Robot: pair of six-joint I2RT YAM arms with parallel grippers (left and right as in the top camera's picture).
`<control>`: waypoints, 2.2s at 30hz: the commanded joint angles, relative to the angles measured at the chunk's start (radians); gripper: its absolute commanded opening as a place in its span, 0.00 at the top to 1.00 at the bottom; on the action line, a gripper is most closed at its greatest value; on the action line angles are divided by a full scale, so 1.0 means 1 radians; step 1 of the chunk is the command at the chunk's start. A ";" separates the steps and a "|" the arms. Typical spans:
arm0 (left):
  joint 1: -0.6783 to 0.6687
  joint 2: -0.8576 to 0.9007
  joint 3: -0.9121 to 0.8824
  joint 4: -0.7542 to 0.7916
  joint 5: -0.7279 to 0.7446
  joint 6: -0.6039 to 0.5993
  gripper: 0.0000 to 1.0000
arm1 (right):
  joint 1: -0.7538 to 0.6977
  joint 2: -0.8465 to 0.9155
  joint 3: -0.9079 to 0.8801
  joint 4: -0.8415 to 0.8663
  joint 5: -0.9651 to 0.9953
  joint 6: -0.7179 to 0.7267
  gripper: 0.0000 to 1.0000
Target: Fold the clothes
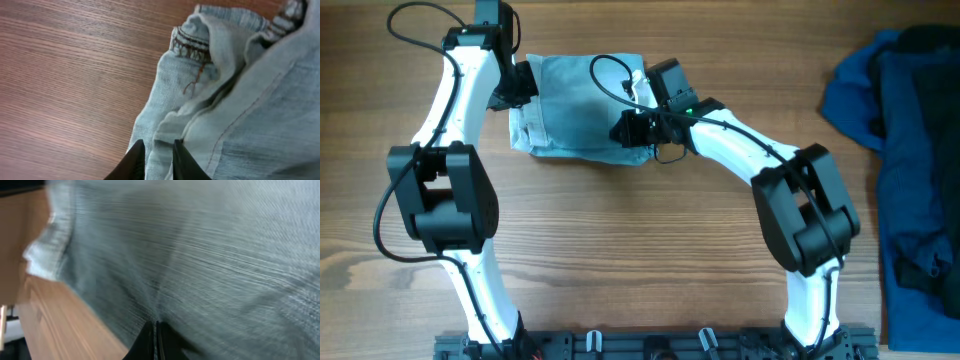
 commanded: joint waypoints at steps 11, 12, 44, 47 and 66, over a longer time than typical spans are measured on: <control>0.003 -0.035 0.013 0.202 0.242 -0.066 0.84 | 0.043 0.175 -0.008 0.003 -0.018 0.192 0.96; 0.003 -0.035 0.013 0.213 0.242 -0.066 0.92 | 0.043 0.175 -0.008 0.003 -0.018 0.192 0.95; 0.092 -0.023 0.014 0.312 0.523 -0.095 0.95 | 0.043 0.175 -0.008 0.002 -0.014 0.190 0.96; 0.087 0.025 0.014 0.294 0.549 -0.092 0.96 | 0.043 0.175 -0.008 -0.001 -0.014 0.189 0.96; 0.142 0.076 0.087 0.309 0.453 -0.120 0.96 | 0.043 0.175 -0.008 -0.014 -0.010 0.189 0.96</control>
